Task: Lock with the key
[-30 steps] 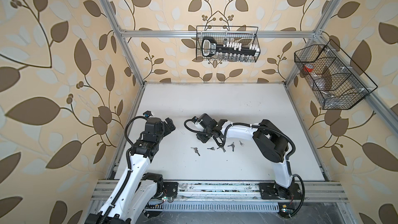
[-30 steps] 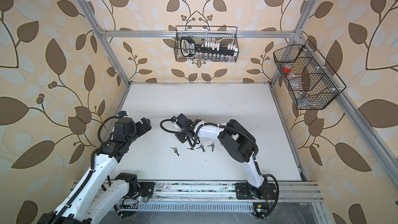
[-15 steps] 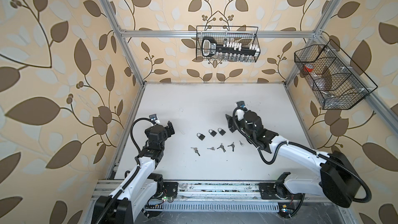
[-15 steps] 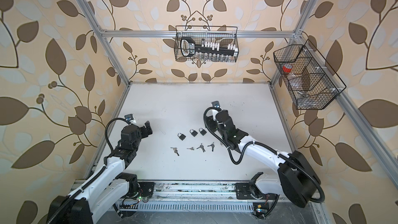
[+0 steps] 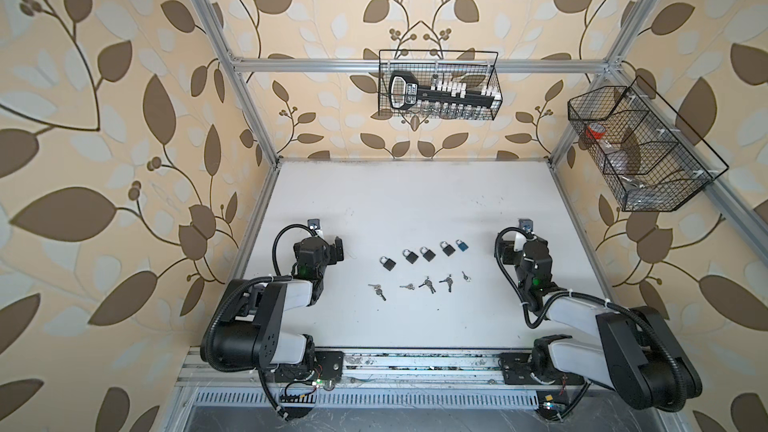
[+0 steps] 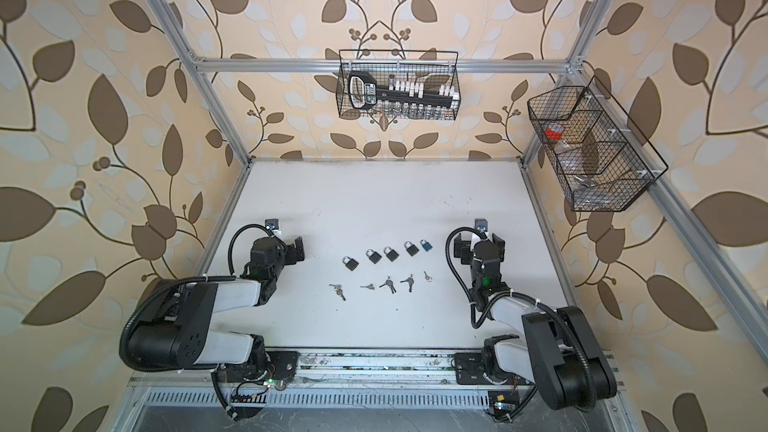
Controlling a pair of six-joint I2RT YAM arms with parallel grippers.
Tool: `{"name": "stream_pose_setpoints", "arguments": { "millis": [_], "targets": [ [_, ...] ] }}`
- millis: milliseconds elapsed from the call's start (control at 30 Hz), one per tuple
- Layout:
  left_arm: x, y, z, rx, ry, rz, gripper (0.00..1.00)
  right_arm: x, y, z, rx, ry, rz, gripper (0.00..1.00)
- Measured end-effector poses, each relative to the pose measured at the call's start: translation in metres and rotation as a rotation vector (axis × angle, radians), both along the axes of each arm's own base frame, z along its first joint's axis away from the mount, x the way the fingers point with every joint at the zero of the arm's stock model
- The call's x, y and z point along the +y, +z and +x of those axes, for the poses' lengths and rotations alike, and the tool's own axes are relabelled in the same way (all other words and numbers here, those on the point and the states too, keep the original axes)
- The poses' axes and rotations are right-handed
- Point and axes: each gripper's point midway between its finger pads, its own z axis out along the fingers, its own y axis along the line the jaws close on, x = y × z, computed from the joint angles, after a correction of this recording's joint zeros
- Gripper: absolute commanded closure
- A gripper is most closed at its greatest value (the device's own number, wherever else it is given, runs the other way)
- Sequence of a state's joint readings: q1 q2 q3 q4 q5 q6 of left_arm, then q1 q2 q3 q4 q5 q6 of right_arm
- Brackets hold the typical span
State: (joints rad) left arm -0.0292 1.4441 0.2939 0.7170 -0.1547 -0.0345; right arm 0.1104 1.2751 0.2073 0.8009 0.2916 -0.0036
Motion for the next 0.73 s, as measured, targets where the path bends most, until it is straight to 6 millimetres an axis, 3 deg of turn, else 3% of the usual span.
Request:
{"name": "stream_pose_setpoints", "arguments": {
  "millis": [133,233,333,733],
  "targets": [
    [0.003,-0.001,0.013,0.009,-0.001,-0.016,0.01,0.002,0.009,0.011,-0.071,0.043,0.031,0.01],
    [0.0,0.003,0.018,-0.006,-0.019,-0.026,0.01,-0.005,0.002,0.019,-0.09,0.041,0.056,0.01],
    [-0.002,0.002,0.018,-0.001,-0.031,-0.031,0.01,-0.013,-0.012,0.019,-0.056,0.039,0.088,0.01],
    [-0.005,0.006,0.021,-0.007,-0.042,-0.035,0.01,-0.008,-0.005,0.022,-0.085,0.076,0.115,0.0]
  ]
}}
